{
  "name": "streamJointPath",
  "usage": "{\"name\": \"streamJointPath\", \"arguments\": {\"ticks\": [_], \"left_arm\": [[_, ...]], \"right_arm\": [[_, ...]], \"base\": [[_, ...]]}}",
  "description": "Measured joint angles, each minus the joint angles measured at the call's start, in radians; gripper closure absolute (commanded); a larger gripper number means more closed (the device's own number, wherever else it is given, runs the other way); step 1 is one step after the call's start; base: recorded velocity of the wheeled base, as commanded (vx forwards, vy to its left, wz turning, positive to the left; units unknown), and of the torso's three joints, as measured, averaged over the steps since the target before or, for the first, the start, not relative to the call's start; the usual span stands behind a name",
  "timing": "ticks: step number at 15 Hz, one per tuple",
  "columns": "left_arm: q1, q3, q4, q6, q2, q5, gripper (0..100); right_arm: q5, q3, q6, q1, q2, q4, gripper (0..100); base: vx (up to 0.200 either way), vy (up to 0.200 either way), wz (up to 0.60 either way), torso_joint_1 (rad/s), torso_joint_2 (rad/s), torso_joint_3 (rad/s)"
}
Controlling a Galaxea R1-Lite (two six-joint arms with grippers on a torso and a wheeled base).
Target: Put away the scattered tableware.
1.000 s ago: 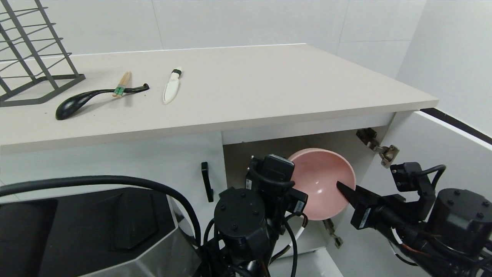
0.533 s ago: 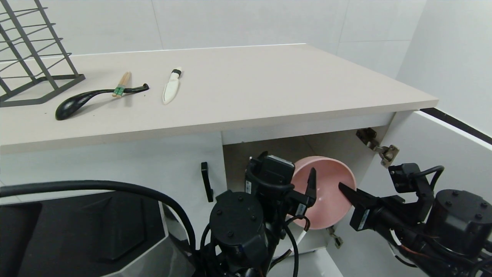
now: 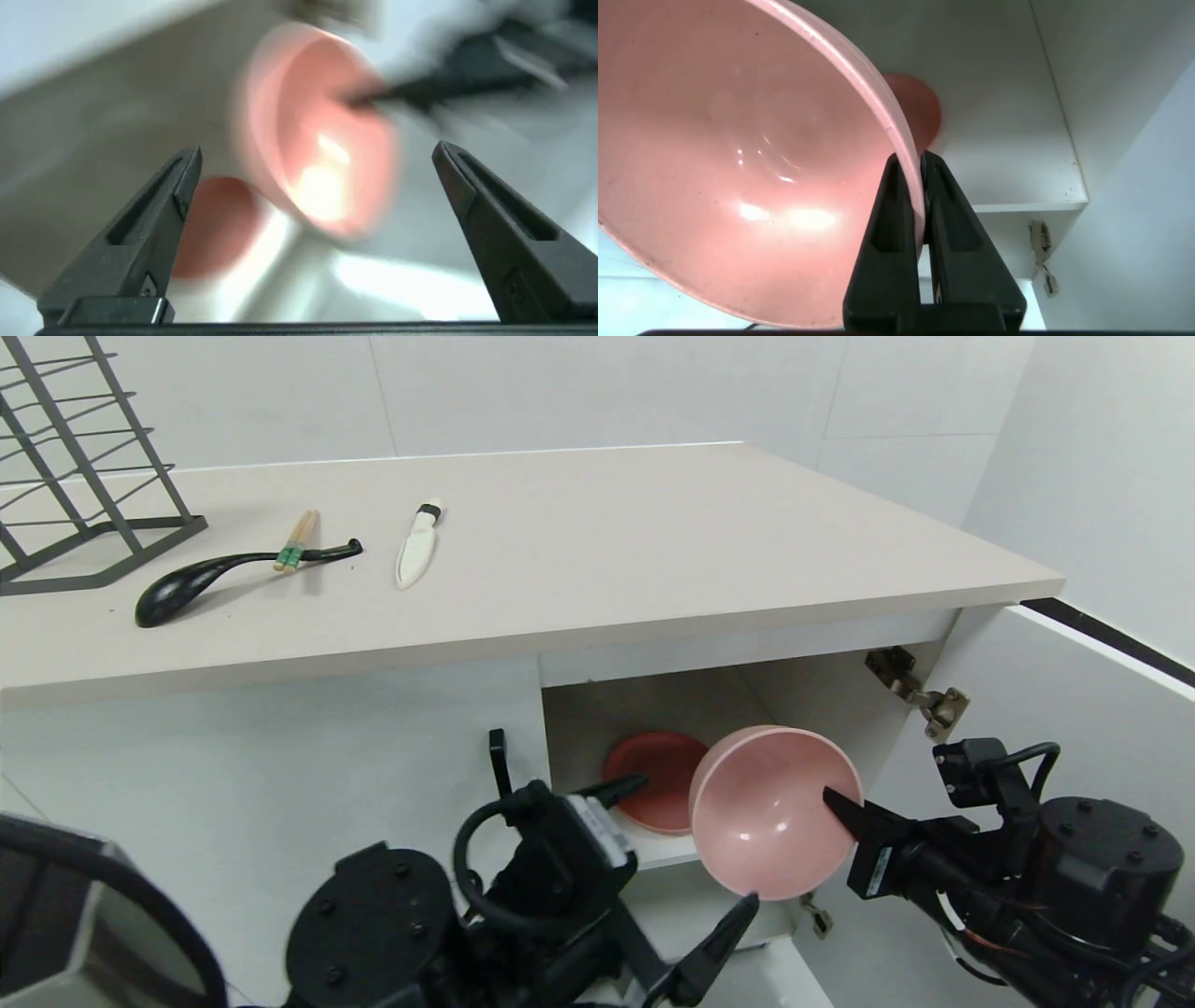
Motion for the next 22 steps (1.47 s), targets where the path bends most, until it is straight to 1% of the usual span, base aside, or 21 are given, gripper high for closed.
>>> {"name": "streamJointPath", "arguments": {"ticks": [1, 2, 3, 4, 5, 7, 9, 10, 11, 13, 15, 17, 18, 19, 20, 22], "left_arm": [[0.046, 0.079, 0.000, 0.011, -0.040, -0.164, 0], [0.114, 0.165, 0.000, 0.029, -0.085, -0.321, 0], [0.180, 0.236, 0.000, 0.062, -0.124, -0.420, 0], [0.225, 0.281, 0.000, 0.109, -0.147, -0.447, 0], [0.262, 0.312, 0.000, 0.153, -0.159, -0.457, 0], [0.319, 0.335, 0.000, 0.230, -0.164, -0.458, 0], [0.363, 0.340, 0.000, 0.275, -0.164, -0.459, 0], [0.383, 0.341, 0.000, 0.285, -0.166, -0.458, 0], [0.398, 0.341, 0.000, 0.288, -0.169, -0.458, 0], [0.409, 0.342, 0.000, 0.289, -0.181, -0.452, 0], [0.417, 0.343, 0.006, 0.289, -0.218, -0.419, 0], [0.420, 0.343, 0.082, 0.289, -0.275, -0.407, 0], [0.424, 0.343, 0.143, 0.289, -0.307, -0.407, 0], [0.433, 0.343, 0.228, 0.288, -0.353, -0.406, 0], [0.449, 0.343, 0.335, 0.287, -0.424, -0.406, 0], [0.501, 0.342, 0.547, 0.274, -0.620, -0.399, 0]], "right_arm": [[0.000, 0.000, 0.001, 0.001, 0.001, 0.000, 100], [0.000, 0.001, 0.001, 0.001, 0.001, 0.000, 100], [0.000, 0.001, 0.001, 0.001, 0.001, 0.000, 100], [0.000, 0.001, 0.001, 0.001, 0.001, 0.000, 100], [0.000, 0.001, 0.001, 0.001, 0.001, 0.000, 100], [0.000, 0.001, 0.001, 0.001, 0.002, 0.000, 100], [0.001, 0.001, 0.001, 0.000, 0.001, 0.000, 100], [0.000, 0.001, 0.001, 0.000, 0.001, 0.000, 100], [0.000, 0.001, 0.003, 0.000, 0.001, 0.000, 100], [0.001, 0.008, 0.010, -0.005, 0.001, 0.000, 100], [0.000, 0.025, 0.021, -0.030, 0.009, 0.000, 100], [0.000, 0.032, 0.045, -0.043, 0.016, 0.000, 100], [0.001, 0.033, 0.091, -0.046, 0.017, 0.000, 100], [0.001, 0.034, 0.110, -0.048, 0.019, 0.000, 100], [0.001, 0.035, 0.112, -0.048, 0.020, 0.000, 100], [0.001, 0.033, 0.112, -0.040, 0.024, 0.000, 100]], "base": [[0.000, 0.000, 0.00, 0.000, 0.00, 0.000], [0.000, 0.000, 0.00, 0.000, 0.00, 0.000], [0.000, 0.000, 0.00, 0.000, 0.00, 0.000], [0.000, 0.000, 0.00, 0.000, 0.00, 0.000], [0.000, 0.000, 0.00, 0.000, 0.00, 0.000], [0.000, 0.000, 0.00, 0.000, 0.00, 0.000], [0.000, 0.000, 0.00, 0.000, 0.00, 0.000], [0.000, 0.000, 0.00, 0.000, 0.00, 0.000], [0.000, 0.000, 0.00, 0.000, 0.00, 0.000], [0.000, 0.000, 0.00, 0.000, 0.00, 0.000], [0.000, 0.000, 0.00, 0.000, 0.00, 0.000], [0.000, 0.000, 0.00, 0.000, 0.00, 0.000], [0.000, 0.000, 0.00, 0.000, 0.00, 0.000], [0.000, 0.000, 0.00, 0.000, 0.00, 0.000], [0.000, 0.000, 0.00, 0.000, 0.00, 0.000], [0.000, 0.000, 0.00, 0.000, 0.00, 0.000]]}}
